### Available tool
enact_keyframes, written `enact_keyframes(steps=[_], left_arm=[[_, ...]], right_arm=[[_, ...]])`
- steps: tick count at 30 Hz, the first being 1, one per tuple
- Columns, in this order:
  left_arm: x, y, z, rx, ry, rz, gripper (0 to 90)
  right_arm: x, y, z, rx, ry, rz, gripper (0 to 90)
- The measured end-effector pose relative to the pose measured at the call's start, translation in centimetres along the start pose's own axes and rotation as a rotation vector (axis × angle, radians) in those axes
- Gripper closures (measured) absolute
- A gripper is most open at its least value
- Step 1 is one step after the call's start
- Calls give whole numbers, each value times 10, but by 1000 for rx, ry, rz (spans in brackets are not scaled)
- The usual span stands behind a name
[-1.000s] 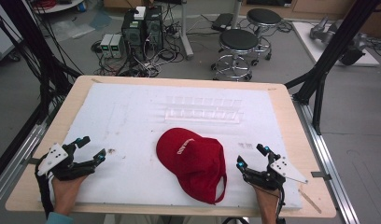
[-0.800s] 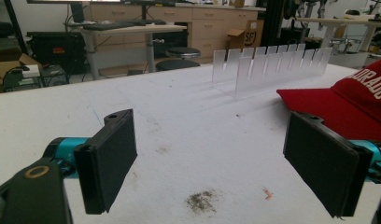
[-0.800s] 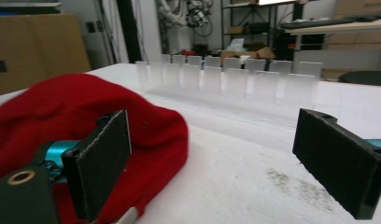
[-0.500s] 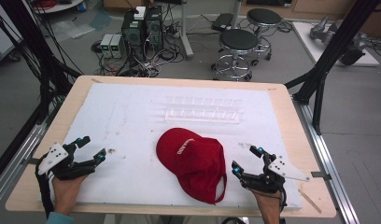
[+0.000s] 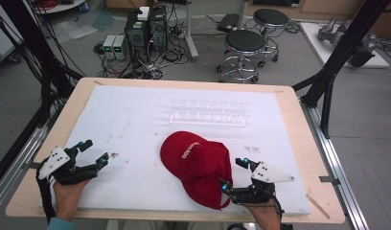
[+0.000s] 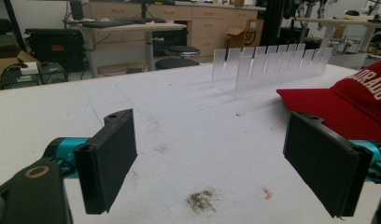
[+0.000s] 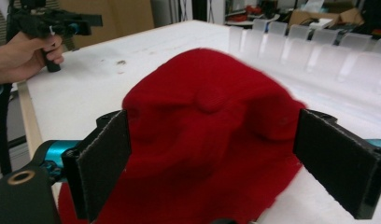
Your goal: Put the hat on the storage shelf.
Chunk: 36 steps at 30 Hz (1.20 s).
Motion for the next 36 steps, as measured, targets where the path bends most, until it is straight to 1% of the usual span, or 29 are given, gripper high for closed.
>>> enact_keyframes(steps=[4,6,8,10,11,12,13,15,17,19,21,23,25,27,28,30,32,36], left_arm=[[0,0,0,5,-6,0,176],[0,0,0,3,-2,0,176],[0,0,0,2,2,1,176],[0,0,0,3,1,1,176],[0,0,0,3,1,1,176],[0,-1,0,5,-2,0,177],[0,-1,0,5,-2,0,176],[0,-1,0,6,-3,0,176],[0,-1,0,7,-2,-1,177],[0,-1,0,6,2,0,177],[0,-1,0,6,1,0,177],[0,-1,-1,12,0,1,177],[0,-1,-1,16,-2,4,177],[0,-2,-1,20,-7,4,177],[0,-2,-1,22,-7,5,176],[0,-2,-2,24,-8,6,177],[0,-3,-2,28,-5,2,176],[0,-3,-2,36,0,-5,173]], right_arm=[[5,-7,-6,16,-23,26,104],[6,-11,-10,42,-32,31,108],[6,-13,-12,58,-33,38,167],[6,-14,-14,69,-47,39,196],[6,-14,-14,69,-47,39,196],[6,-14,-16,82,-54,42,266],[6,-15,-18,95,-63,45,281],[5,-15,-21,109,-75,43,362],[6,-16,-22,123,-92,66,441],[6,-17,-24,141,-98,68,520],[5,-19,-25,158,-130,60,610],[4,-21,-27,173,-145,60,693],[4,-22,-27,184,-139,44,771],[3,-22,-27,191,-141,23,807],[3,-23,-26,187,-125,10,818],[3,-22,-25,189,-128,-2,825],[2,-22,-22,184,-117,-17,830],[2,-21,-14,171,-79,-41,832]])
Point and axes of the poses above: each handheld gripper's, and its own axes: y roughly backward along the jaws, z roughly out of its top, x roughly to its left, the point moved 10 cm from there along -y, roughly forward along the jaws, and after that the axes turned 4 degrees about -y, right-handed, at the moved point
